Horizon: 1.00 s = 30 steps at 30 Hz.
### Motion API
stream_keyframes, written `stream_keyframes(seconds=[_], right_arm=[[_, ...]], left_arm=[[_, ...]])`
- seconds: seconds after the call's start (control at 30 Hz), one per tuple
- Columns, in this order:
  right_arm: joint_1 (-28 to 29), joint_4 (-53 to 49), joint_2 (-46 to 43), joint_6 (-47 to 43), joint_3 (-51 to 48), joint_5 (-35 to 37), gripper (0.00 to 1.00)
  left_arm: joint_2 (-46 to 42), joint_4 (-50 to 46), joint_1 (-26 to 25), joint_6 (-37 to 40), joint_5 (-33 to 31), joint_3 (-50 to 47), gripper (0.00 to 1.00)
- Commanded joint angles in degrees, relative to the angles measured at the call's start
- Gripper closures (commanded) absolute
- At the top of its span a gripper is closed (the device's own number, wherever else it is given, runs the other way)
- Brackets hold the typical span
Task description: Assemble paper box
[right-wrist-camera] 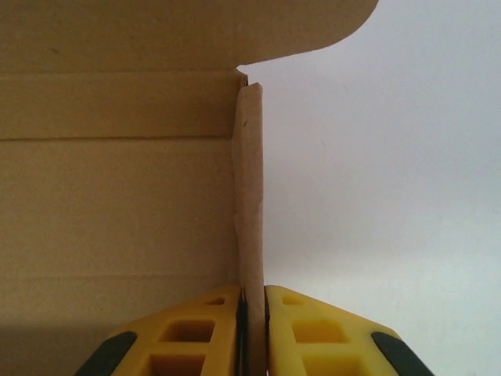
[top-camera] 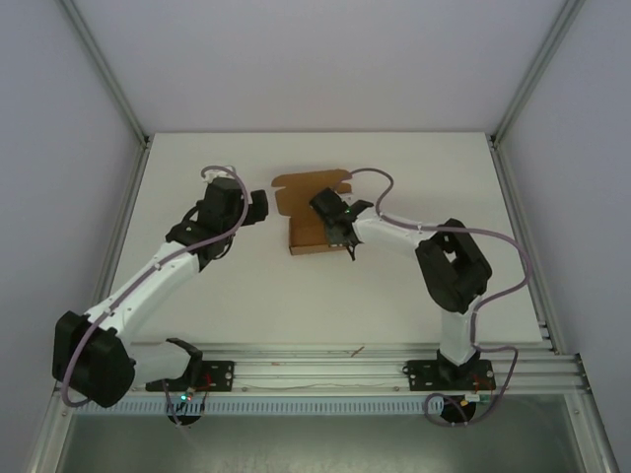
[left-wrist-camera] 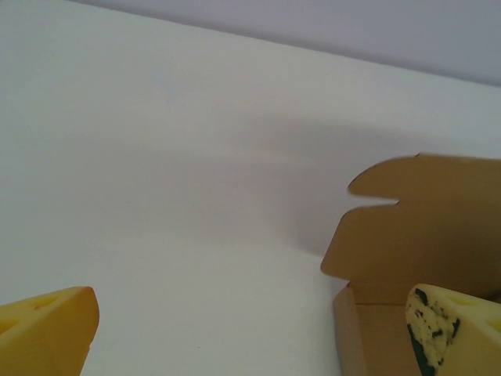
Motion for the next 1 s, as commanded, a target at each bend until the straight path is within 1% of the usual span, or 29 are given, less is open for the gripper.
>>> stream_keyframes(seconds=[0.0,0.07,0.1,0.13,0.2,0.3,0.37,0.4,0.43,0.47,0.5,0.57,0.63,0.7,0.77,0.8,0.9,0.97], right_arm=[[0.1,-0.2,-2.4,11.5,-2.4,0.9,0.85],[0.3,1.8,-3.6,11.0,-4.0,0.1,0.82],[0.4,1.7,-4.2,10.7,-4.1,0.9,0.78],[0.4,1.2,-4.5,10.1,-4.0,1.9,0.72],[0.3,0.1,-5.7,9.3,-4.2,3.4,0.55],[0.3,1.6,-8.8,4.1,-5.4,1.3,0.42],[0.2,2.2,-11.4,-3.3,-6.1,1.0,0.32],[0.1,2.9,-13.2,-8.0,-6.8,2.3,0.25],[-0.4,4.8,-15.1,-13.4,-8.1,2.7,0.18],[-1.1,6.9,-17.0,-19.0,-9.6,2.4,0.08],[-2.2,8.4,-18.8,-25.8,-10.4,0.7,0.00],[-4.5,9.2,-21.0,-37.7,-10.6,-3.9,0.00],[-8.2,9.7,-21.8,-46.8,-9.2,-10.2,0.00],[-13.1,7.0,-20.9,-53.2,-5.2,-20.7,0.00],[-16.9,4.9,-18.6,-57.1,-0.3,-28.4,0.00],[-18.3,2.0,-16.8,-61.2,2.9,-32.6,0.00],[-19.9,-8.1,-10.1,-71.7,12.3,-37.4,0.00],[-20.1,-15.7,-5.2,-77.5,18.7,-37.9,0.04]], left_arm=[[2.1,2.0,0.4,3.4,5.5,1.6,0.00],[3.3,3.2,0.3,5.1,7.7,1.6,0.00],[4.0,4.0,0.4,6.6,9.2,1.5,0.00],[4.8,4.1,0.4,7.5,10.2,1.9,0.00],[6.3,3.9,0.3,9.6,12.6,2.9,0.00],[8.3,5.1,0.3,15.5,17.0,3.6,0.00],[9.5,5.4,0.4,20.4,18.7,4.2,0.00],[10.0,4.9,0.6,23.1,19.6,4.9,0.00],[10.6,4.1,0.7,25.9,21.9,5.6,0.00],[11.1,3.1,0.8,29.1,24.0,6.4,0.00],[11.7,2.2,0.8,31.6,24.4,7.6,0.00],[13.1,-0.4,1.1,35.2,24.9,10.7,0.00],[15.1,-4.3,1.6,39.7,27.9,14.1,0.00],[17.8,-9.1,1.7,44.5,29.7,18.3,0.00],[20.6,-12.3,1.7,48.2,29.6,21.7,0.00],[22.3,-14.2,2.0,50.7,29.7,23.7,0.00],[27.2,-19.6,2.3,56.2,29.8,29.7,0.00],[30.3,-22.7,2.7,59.0,30.1,33.6,0.00]])
